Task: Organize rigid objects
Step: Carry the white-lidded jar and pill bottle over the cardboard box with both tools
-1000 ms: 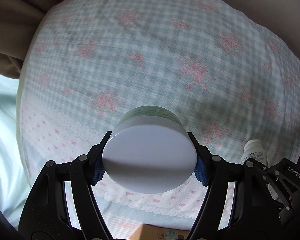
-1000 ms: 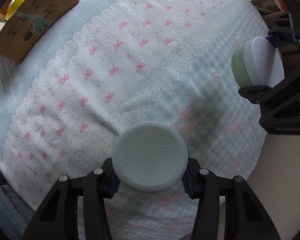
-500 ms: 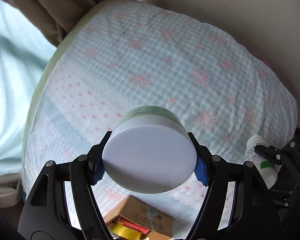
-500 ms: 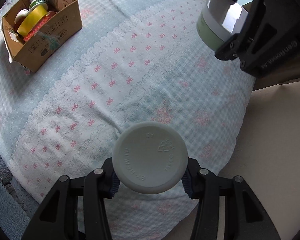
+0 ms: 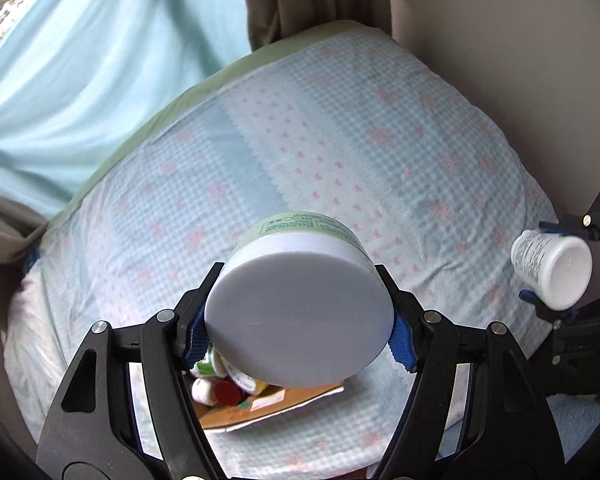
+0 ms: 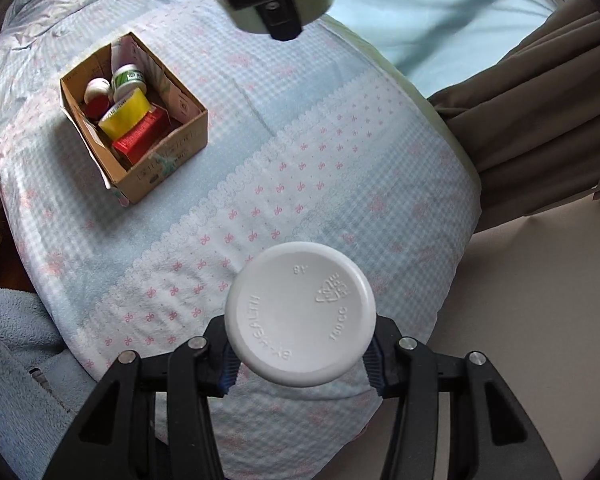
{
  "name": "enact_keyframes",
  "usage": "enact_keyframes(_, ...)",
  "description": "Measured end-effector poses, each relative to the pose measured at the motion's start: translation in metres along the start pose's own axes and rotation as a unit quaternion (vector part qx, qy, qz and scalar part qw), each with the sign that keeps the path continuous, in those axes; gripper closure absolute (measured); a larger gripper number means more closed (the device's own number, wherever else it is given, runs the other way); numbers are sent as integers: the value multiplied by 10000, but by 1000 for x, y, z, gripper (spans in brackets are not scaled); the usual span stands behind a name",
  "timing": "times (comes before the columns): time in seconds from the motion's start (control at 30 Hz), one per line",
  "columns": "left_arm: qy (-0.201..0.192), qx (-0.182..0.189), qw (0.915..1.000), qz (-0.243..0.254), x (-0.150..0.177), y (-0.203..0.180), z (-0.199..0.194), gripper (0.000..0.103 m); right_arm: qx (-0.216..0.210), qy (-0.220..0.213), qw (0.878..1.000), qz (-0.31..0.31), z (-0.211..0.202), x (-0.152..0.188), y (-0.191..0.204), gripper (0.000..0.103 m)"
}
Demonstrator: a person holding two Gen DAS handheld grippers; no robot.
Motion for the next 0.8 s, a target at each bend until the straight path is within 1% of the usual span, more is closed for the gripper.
enact_keyframes(0.1,-25,18,9996,-289,30,28,-15,35,-32,-158,9999,40,-20,-24,5,57)
enact_keyframes(0.23,-91,-42,9987,-501,70,68,-29,35,-79,-296,9995,51,-40,-58,23,57)
enact_keyframes(0.4,-151,-38,9978,-639,120,122,-37,35,-237,-345,9989,212,-58,-101,63,57)
enact_keyframes(0.57,-116,19,9982,-592,169,172,-34,35,-658,-224,9946,776,-60,-144,111,57)
enact_keyframes(0.7,3,87,9988,-480,205,209,-21,35,-1060,-7,9853,1342,-53,-171,145,57)
enact_keyframes(0.8,176,77,9991,-378,228,233,-6,35,-1159,165,9789,1676,-44,-189,165,57)
Point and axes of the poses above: each gripper's, at about its wrist camera, not at the fingertips, and z roughly the way its jaws point, y to its left, x to its underside, the point moved 10 cm from there along z, roughly the way its jaws point, and after that the axes turned 7 degrees about x, right-handed, at the moved point
